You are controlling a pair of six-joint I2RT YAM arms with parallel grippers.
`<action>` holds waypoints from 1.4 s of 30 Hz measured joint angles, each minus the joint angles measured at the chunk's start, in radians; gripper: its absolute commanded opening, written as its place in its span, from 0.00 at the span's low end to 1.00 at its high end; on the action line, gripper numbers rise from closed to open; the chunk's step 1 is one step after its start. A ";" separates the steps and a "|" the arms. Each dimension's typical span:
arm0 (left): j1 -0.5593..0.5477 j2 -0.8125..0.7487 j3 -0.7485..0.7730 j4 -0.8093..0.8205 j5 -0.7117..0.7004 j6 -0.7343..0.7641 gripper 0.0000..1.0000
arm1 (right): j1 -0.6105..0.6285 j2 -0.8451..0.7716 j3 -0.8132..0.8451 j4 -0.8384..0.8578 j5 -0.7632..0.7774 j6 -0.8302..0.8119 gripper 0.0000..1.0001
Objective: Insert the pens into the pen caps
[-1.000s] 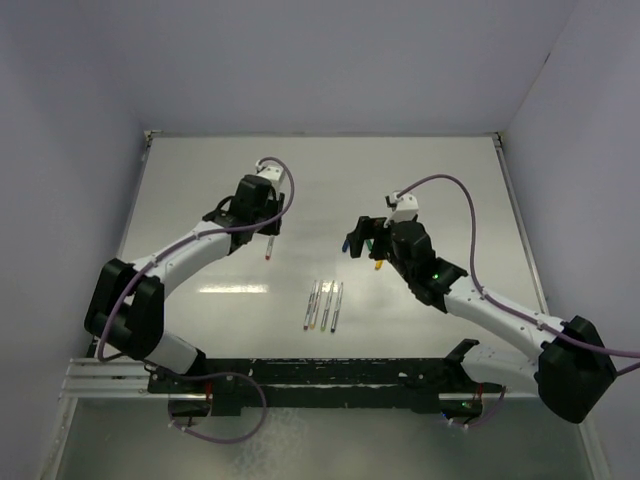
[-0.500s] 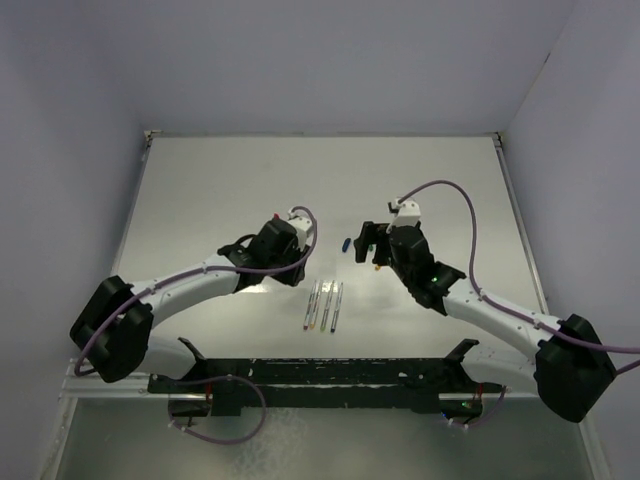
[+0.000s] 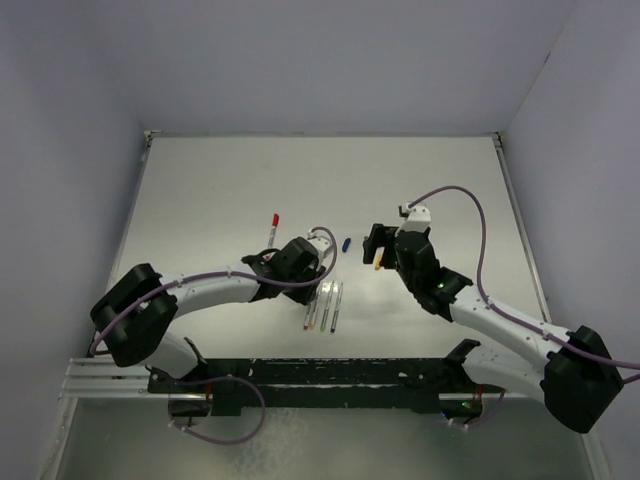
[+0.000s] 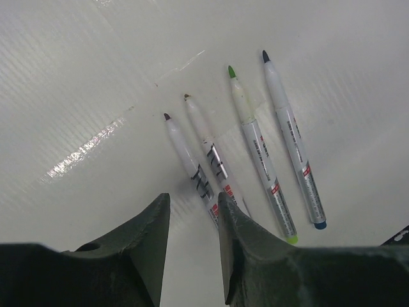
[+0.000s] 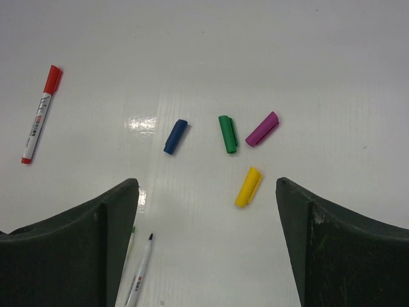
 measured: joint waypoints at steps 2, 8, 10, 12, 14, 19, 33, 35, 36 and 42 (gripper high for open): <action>-0.006 0.010 -0.002 0.001 -0.005 -0.007 0.40 | 0.000 0.000 0.000 -0.001 0.000 0.003 0.89; -0.020 0.016 -0.005 0.006 -0.013 -0.024 0.40 | 0.000 0.000 0.000 0.000 -0.001 0.009 0.88; -0.028 0.018 -0.005 0.008 -0.014 -0.028 0.40 | 0.000 0.001 0.000 -0.001 -0.001 0.013 0.88; -0.037 0.026 -0.005 0.008 -0.016 -0.032 0.40 | 0.000 0.002 0.000 -0.001 -0.002 0.017 0.88; -0.043 0.034 -0.005 0.008 -0.016 -0.034 0.40 | 0.000 0.002 0.000 0.000 -0.005 0.022 0.88; -0.055 0.038 -0.006 0.008 -0.023 -0.037 0.40 | 0.000 0.002 0.000 0.000 -0.008 0.026 0.88; -0.074 0.022 -0.031 0.023 -0.062 -0.077 0.40 | 0.000 0.028 0.000 0.000 -0.021 0.039 0.88; -0.074 0.014 -0.038 0.021 -0.070 -0.077 0.40 | 0.000 0.028 0.000 0.000 -0.026 0.041 0.88; -0.074 0.012 -0.039 0.018 -0.075 -0.077 0.40 | 0.000 0.028 0.000 0.000 -0.029 0.042 0.88; -0.074 0.011 -0.049 0.004 -0.092 -0.079 0.40 | 0.000 0.028 -0.002 0.000 -0.037 0.050 0.88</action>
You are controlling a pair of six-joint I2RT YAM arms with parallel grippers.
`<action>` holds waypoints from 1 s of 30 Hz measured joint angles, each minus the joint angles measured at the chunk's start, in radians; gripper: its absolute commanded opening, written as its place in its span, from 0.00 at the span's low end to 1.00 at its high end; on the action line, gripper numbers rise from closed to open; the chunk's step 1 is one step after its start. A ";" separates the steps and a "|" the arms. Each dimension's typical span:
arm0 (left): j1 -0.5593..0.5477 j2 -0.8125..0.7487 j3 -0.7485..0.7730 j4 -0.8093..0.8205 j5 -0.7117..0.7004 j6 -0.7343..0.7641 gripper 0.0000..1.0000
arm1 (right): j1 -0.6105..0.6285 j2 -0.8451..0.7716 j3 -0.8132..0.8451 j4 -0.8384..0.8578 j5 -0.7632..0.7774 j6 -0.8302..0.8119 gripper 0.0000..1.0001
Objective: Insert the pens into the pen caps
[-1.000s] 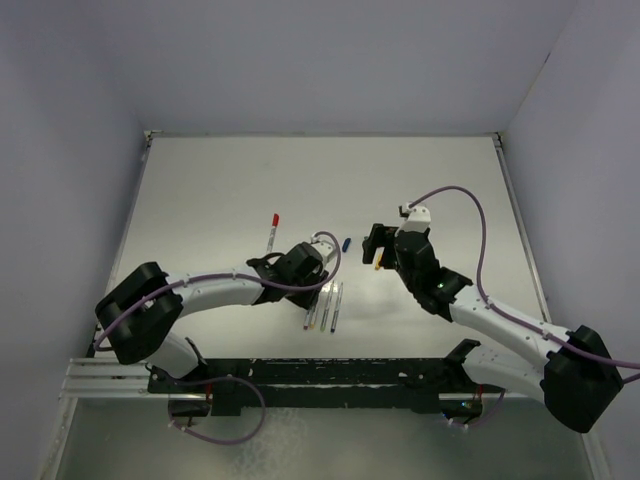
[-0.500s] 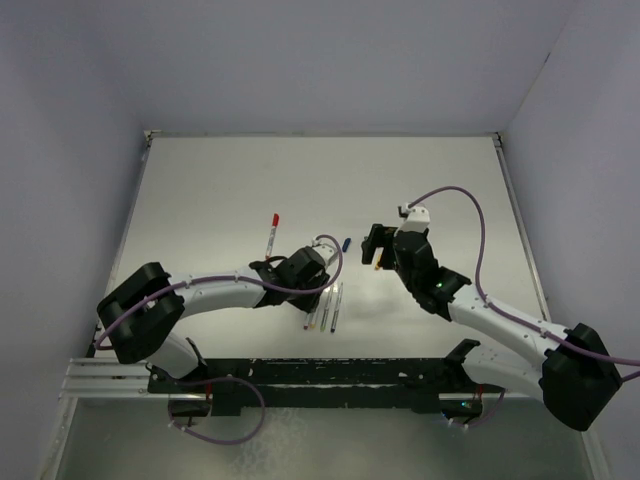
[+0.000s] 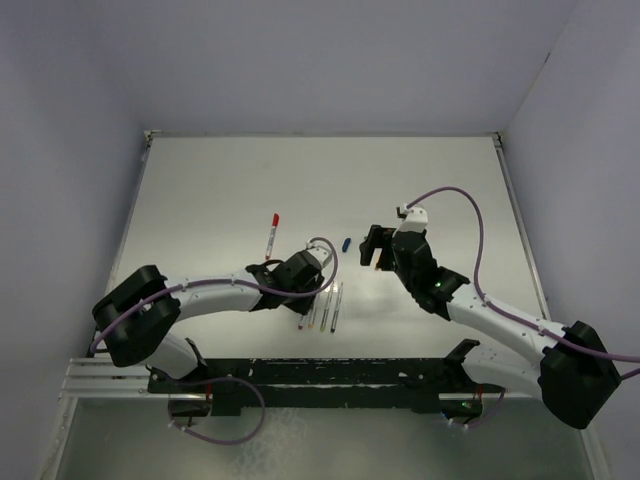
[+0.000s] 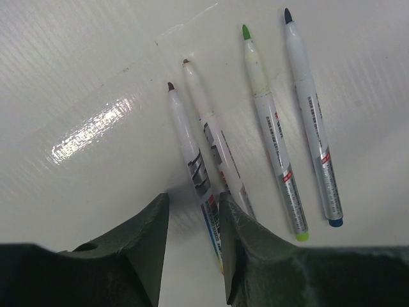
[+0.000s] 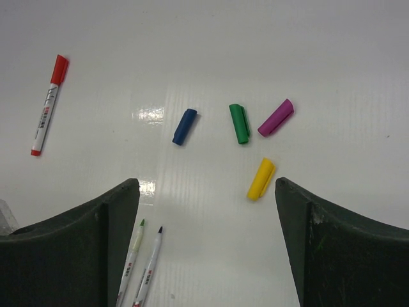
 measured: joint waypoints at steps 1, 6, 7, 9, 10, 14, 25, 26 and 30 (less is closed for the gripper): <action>0.000 0.000 -0.003 -0.003 -0.001 -0.001 0.40 | 0.000 0.000 0.000 0.000 -0.001 0.001 0.88; 0.000 -0.004 -0.006 -0.005 -0.002 -0.006 0.39 | 0.000 0.000 0.000 0.000 -0.002 0.008 0.88; 0.000 -0.004 -0.006 -0.005 -0.002 -0.006 0.39 | 0.000 0.000 0.000 0.000 -0.002 0.008 0.88; -0.001 -0.006 -0.009 -0.005 -0.002 -0.007 0.39 | 0.000 0.000 0.000 0.000 -0.002 0.009 0.87; -0.002 -0.008 -0.011 -0.007 -0.002 -0.008 0.39 | 0.000 0.000 0.000 0.000 -0.002 0.009 0.87; -0.010 -0.019 -0.015 -0.031 -0.002 -0.016 0.37 | 0.000 0.000 0.000 0.000 -0.002 0.016 0.88; -0.019 -0.032 -0.012 -0.098 -0.027 -0.047 0.36 | 0.000 0.000 -0.002 0.000 -0.010 0.027 0.87; -0.019 -0.029 -0.008 -0.109 -0.033 -0.050 0.36 | 0.000 0.000 -0.002 0.000 -0.012 0.027 0.87; -0.021 0.008 0.034 -0.150 -0.059 -0.050 0.35 | 0.000 0.000 -0.002 0.001 -0.021 0.027 0.87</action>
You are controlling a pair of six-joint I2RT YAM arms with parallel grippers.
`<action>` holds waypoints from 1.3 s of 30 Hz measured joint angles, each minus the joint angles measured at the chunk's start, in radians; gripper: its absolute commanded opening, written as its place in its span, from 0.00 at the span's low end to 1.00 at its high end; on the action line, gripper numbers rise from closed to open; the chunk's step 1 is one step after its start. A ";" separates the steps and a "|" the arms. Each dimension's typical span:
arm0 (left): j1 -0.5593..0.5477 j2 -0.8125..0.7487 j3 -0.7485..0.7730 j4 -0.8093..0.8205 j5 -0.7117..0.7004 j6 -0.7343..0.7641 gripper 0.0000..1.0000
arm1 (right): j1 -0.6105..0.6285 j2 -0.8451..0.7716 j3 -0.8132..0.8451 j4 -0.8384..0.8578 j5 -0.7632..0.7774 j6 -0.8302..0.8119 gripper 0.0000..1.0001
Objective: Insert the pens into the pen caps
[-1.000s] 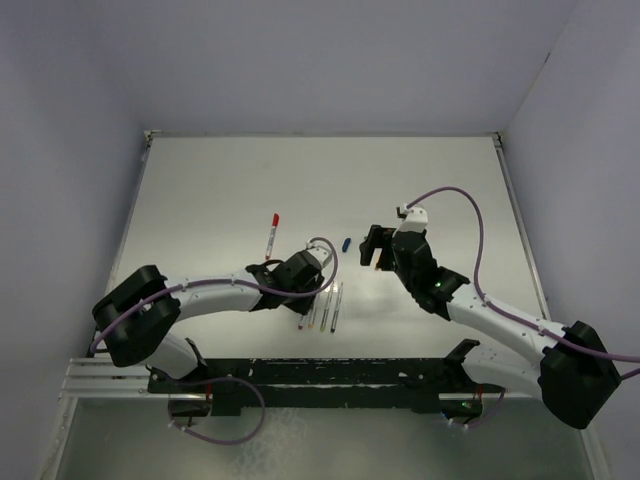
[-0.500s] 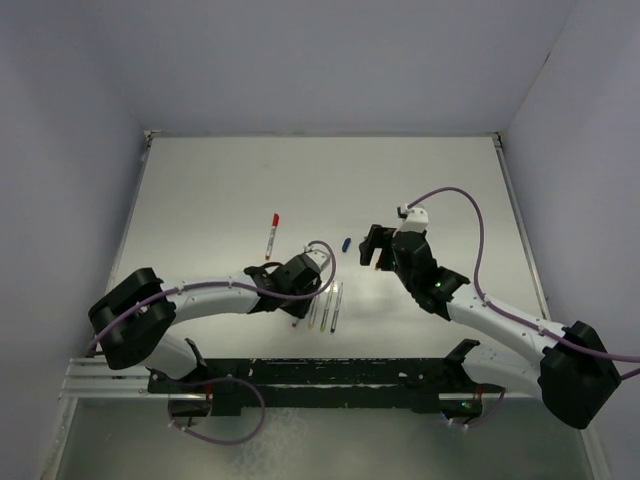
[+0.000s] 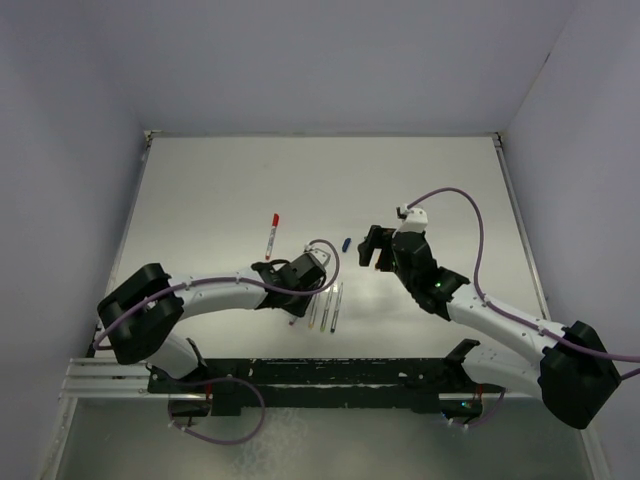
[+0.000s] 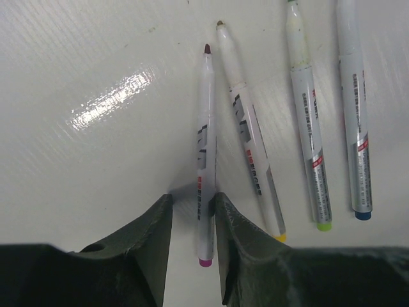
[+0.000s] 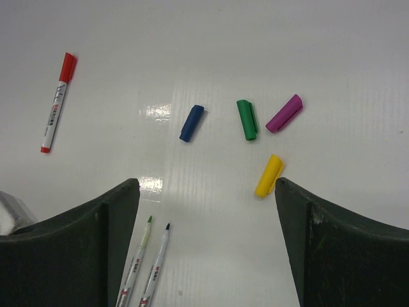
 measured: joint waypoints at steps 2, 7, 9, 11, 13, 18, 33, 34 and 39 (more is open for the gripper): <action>-0.001 0.023 0.023 -0.015 -0.014 0.000 0.33 | 0.000 0.000 -0.003 0.003 -0.002 0.000 0.88; -0.008 0.061 0.062 -0.040 -0.035 0.000 0.30 | 0.000 0.000 -0.014 0.005 -0.003 0.000 0.88; -0.010 0.069 0.070 -0.041 -0.035 0.000 0.27 | 0.000 0.000 -0.015 0.005 -0.003 0.000 0.88; -0.013 0.074 0.074 -0.041 -0.037 -0.001 0.26 | 0.000 -0.001 -0.015 0.005 -0.003 0.000 0.88; -0.014 0.076 0.077 -0.043 -0.037 -0.001 0.25 | 0.000 -0.005 -0.018 0.005 -0.003 0.000 0.88; -0.019 0.083 0.085 -0.056 -0.038 -0.009 0.25 | 0.000 -0.023 -0.031 0.003 -0.002 0.002 0.87; -0.038 0.116 0.123 -0.087 -0.039 -0.035 0.00 | 0.000 -0.024 -0.031 -0.036 0.050 0.030 0.89; -0.038 0.116 0.123 -0.087 -0.039 -0.035 0.00 | 0.000 -0.025 -0.031 -0.049 0.060 0.035 0.89; -0.038 0.116 0.123 -0.088 -0.039 -0.035 0.00 | 0.000 -0.027 -0.028 -0.095 0.114 0.053 0.87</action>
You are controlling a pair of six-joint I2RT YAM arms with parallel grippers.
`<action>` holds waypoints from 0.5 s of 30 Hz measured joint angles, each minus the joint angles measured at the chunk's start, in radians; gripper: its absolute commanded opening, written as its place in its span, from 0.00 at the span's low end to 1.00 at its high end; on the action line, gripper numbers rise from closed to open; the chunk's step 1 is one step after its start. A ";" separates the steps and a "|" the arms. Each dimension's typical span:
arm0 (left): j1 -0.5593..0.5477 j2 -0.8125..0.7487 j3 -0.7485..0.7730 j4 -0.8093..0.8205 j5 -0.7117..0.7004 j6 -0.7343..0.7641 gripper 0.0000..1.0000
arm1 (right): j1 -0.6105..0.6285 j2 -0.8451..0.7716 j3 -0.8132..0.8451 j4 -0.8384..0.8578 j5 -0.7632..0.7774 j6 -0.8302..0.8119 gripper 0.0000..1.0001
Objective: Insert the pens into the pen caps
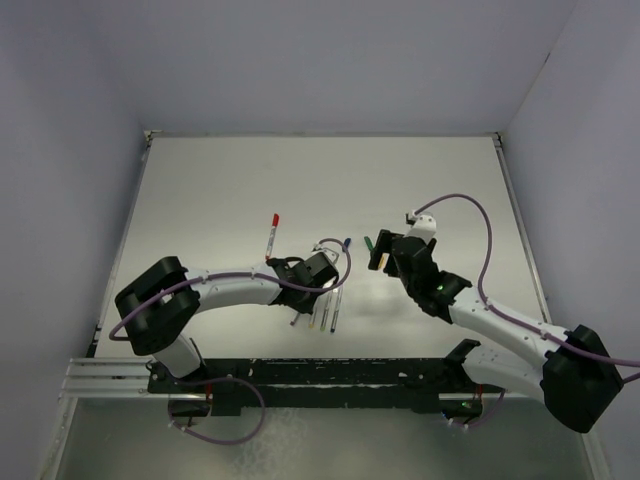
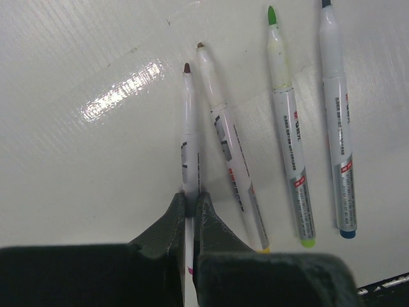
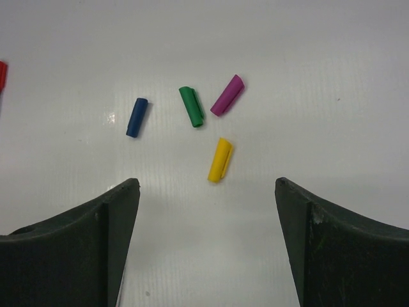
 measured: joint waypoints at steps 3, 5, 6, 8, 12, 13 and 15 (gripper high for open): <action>0.000 -0.003 0.000 0.000 -0.002 0.000 0.00 | 0.000 0.000 0.010 -0.022 0.027 0.000 0.87; 0.000 -0.005 -0.001 0.000 -0.003 0.000 0.00 | 0.000 0.000 0.024 -0.030 0.049 -0.002 0.88; 0.000 -0.006 -0.002 -0.003 -0.004 0.000 0.00 | 0.000 0.001 0.033 -0.034 0.061 -0.003 0.88; 0.000 -0.008 -0.001 -0.013 -0.007 0.001 0.00 | -0.001 0.005 0.048 -0.035 0.083 -0.006 0.89; -0.001 -0.013 0.002 -0.050 -0.021 0.001 0.00 | -0.018 0.009 0.066 -0.034 0.109 -0.024 0.93; -0.001 -0.016 0.002 -0.064 -0.025 0.001 0.00 | -0.027 0.014 0.072 -0.034 0.116 -0.031 0.94; -0.001 -0.028 0.002 -0.089 -0.029 0.001 0.00 | -0.053 0.037 0.092 -0.035 0.119 -0.045 0.94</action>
